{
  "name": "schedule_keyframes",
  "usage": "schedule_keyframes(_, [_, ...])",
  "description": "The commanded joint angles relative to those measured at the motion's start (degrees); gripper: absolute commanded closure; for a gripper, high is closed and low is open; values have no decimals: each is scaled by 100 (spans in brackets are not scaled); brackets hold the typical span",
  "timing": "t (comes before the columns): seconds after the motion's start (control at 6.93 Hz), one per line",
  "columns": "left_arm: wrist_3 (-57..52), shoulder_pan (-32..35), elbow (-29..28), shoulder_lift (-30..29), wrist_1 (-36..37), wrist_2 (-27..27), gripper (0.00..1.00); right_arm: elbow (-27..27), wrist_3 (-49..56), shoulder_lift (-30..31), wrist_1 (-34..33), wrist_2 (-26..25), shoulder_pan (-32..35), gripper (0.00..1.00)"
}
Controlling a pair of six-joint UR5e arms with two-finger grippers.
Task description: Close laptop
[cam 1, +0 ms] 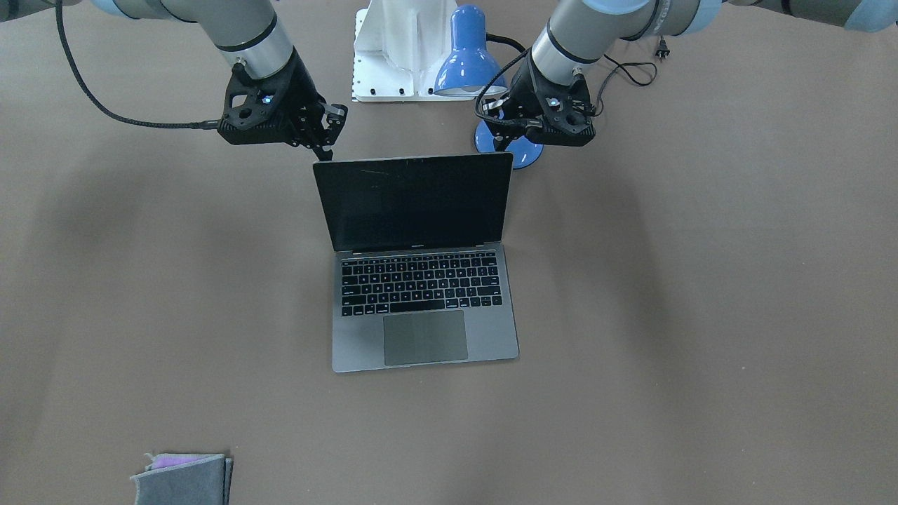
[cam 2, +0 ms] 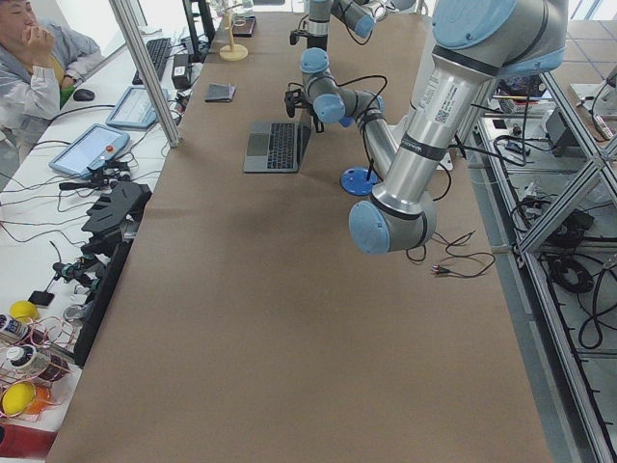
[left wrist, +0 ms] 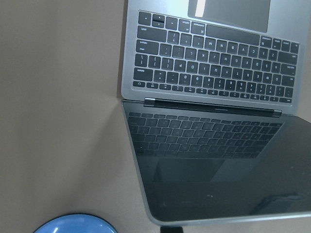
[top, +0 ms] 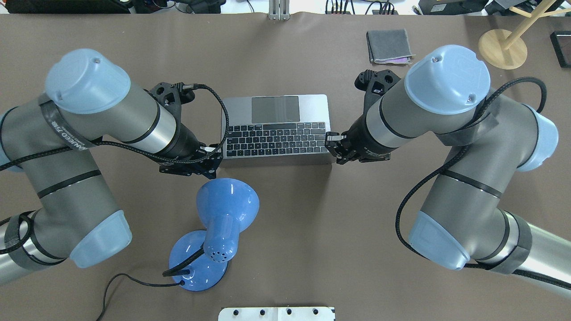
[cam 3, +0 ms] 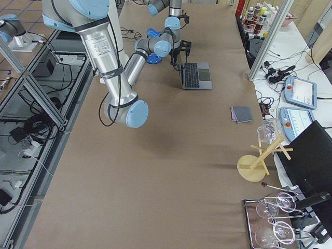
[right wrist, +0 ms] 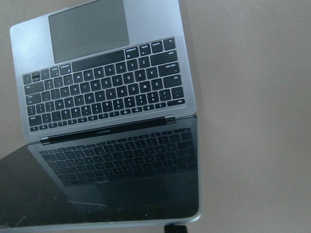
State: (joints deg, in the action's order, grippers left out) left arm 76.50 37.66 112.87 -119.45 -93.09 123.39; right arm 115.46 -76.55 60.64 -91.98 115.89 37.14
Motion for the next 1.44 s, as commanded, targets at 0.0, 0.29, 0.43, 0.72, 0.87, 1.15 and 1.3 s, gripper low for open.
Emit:
schedule_keyframes(0.0, [-213, 319, -300, -210, -7, 18, 100, -399, 26, -296, 14, 39, 249, 100])
schedule_keyframes(0.29, [-241, 662, -930, -752, -42, 27, 100, -856, 78, -622, 14, 126, 512, 100])
schedule_keyframes(0.43, [-458, 768, -1195, -834, -182, 18, 100, -1267, 201, -876, 23, 257, 679, 100])
schedule_keyframes(0.72, [-461, 865, -2054, -930, -961, 18, 100, -2234, 220, -1124, 844, 373, 864, 100])
schedule_keyframes(0.87, [-461, 865, -2416, -1001, -1252, -69, 100, -2743, 228, -1281, 1127, 373, 865, 100])
schedule_keyframes(1.15, [-452, 857, -3259, -1299, -1762, -245, 100, -3649, 237, -1702, 1480, 382, 882, 100])
schedule_keyframes(1.3, [-452, 857, -3568, -1396, -1930, -402, 100, -3949, 237, -1766, 1682, 382, 891, 100])
